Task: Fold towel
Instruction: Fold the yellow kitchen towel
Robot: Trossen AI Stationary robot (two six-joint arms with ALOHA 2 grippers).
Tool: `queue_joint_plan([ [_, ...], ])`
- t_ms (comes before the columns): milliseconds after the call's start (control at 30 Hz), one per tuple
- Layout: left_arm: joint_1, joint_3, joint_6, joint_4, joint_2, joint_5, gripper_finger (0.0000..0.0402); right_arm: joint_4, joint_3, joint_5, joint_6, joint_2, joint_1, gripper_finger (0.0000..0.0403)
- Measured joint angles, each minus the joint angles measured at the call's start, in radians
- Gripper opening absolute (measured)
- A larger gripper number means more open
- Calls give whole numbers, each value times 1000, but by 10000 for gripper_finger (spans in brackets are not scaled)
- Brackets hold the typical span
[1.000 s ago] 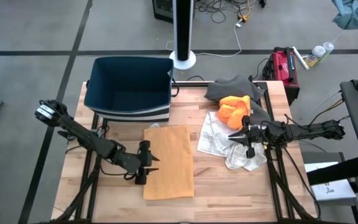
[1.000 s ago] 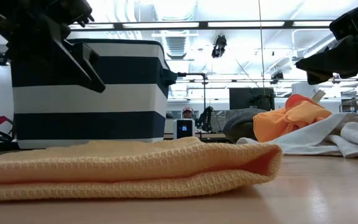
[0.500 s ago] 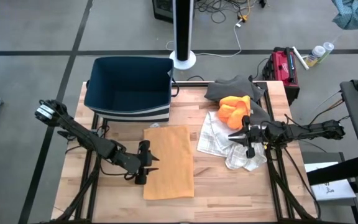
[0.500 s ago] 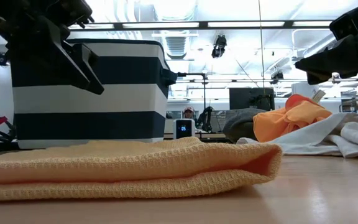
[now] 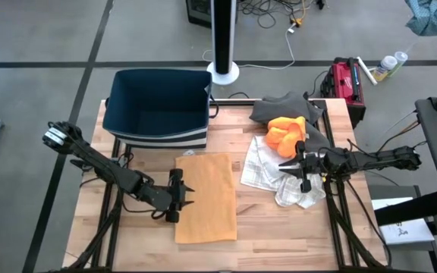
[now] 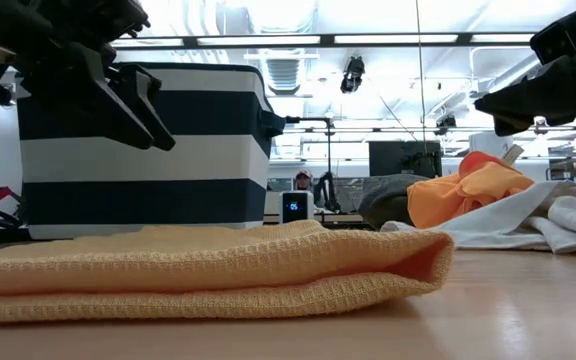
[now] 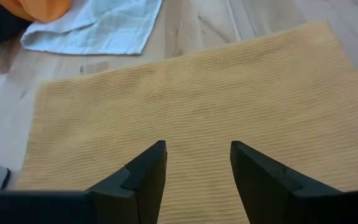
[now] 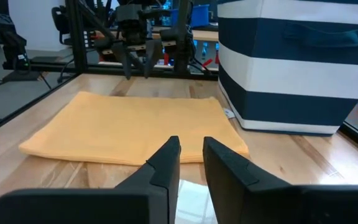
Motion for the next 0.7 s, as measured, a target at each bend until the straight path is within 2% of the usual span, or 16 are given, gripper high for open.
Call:
queue_joint_plan([
  [433,-1,43,-44,3,0,-20,171,0,0,0,0,0,0,39],
  [700,0,49,-6,3,0,-20,171,0,0,0,0,0,0,48],
])
